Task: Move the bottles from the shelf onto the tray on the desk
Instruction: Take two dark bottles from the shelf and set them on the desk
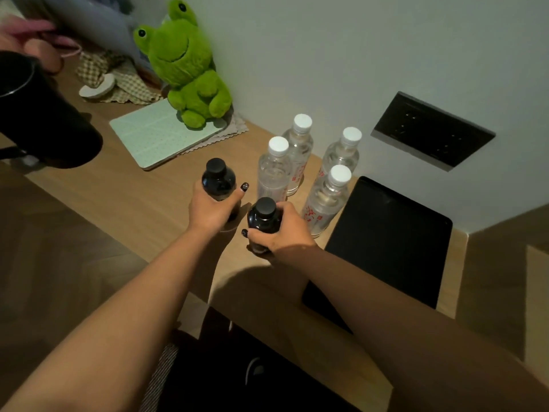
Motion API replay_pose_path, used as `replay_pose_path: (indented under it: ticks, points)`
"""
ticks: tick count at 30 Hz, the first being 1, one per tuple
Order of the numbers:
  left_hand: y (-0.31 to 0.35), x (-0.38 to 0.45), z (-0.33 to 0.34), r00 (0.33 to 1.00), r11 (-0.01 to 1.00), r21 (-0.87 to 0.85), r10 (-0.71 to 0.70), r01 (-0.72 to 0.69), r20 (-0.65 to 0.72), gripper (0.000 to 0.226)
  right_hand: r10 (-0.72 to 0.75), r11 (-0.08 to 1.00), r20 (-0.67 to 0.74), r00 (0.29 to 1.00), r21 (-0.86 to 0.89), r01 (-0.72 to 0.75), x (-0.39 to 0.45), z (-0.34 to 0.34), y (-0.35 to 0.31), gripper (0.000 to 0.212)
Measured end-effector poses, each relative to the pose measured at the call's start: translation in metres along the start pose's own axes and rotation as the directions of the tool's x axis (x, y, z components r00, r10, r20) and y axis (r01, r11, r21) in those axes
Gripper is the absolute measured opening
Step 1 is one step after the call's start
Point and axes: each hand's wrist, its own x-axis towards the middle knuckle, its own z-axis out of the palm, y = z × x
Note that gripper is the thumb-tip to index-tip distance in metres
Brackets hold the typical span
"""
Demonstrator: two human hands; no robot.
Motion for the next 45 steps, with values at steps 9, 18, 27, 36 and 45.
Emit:
replay_pose_path:
  ticks: [9,18,27,36,45]
  points:
    - [0.01,-0.05,-0.02,0.994,0.992,0.071,-0.106,0.103,0.04,0.081,-0.026,0.996,0.049,0.998,-0.083,0.03,-0.063,-0.02,0.01,0.084]
    - [0.024,-0.16,-0.012,0.991,0.986,0.154,-0.083,0.067,0.101,0.076,-0.109,0.949,-0.004,0.994,-0.298,0.103,-0.158,-0.073,0.053,0.085]
    - [0.059,-0.329,0.058,0.964,0.973,0.138,0.15,-0.183,0.221,0.06,-0.187,0.941,-0.154,0.97,-0.31,0.133,-0.301,-0.132,0.126,0.078]
    - [0.084,-0.447,0.121,0.819,0.837,0.275,0.303,-0.473,0.487,0.069,-0.154,0.978,-0.367,0.918,-0.19,0.088,-0.423,-0.186,0.2,0.067]
    - [0.085,-0.513,0.14,0.565,0.709,0.182,0.352,-0.681,0.746,0.063,0.012,0.979,-0.54,0.841,-0.166,-0.121,-0.491,-0.189,0.256,0.067]
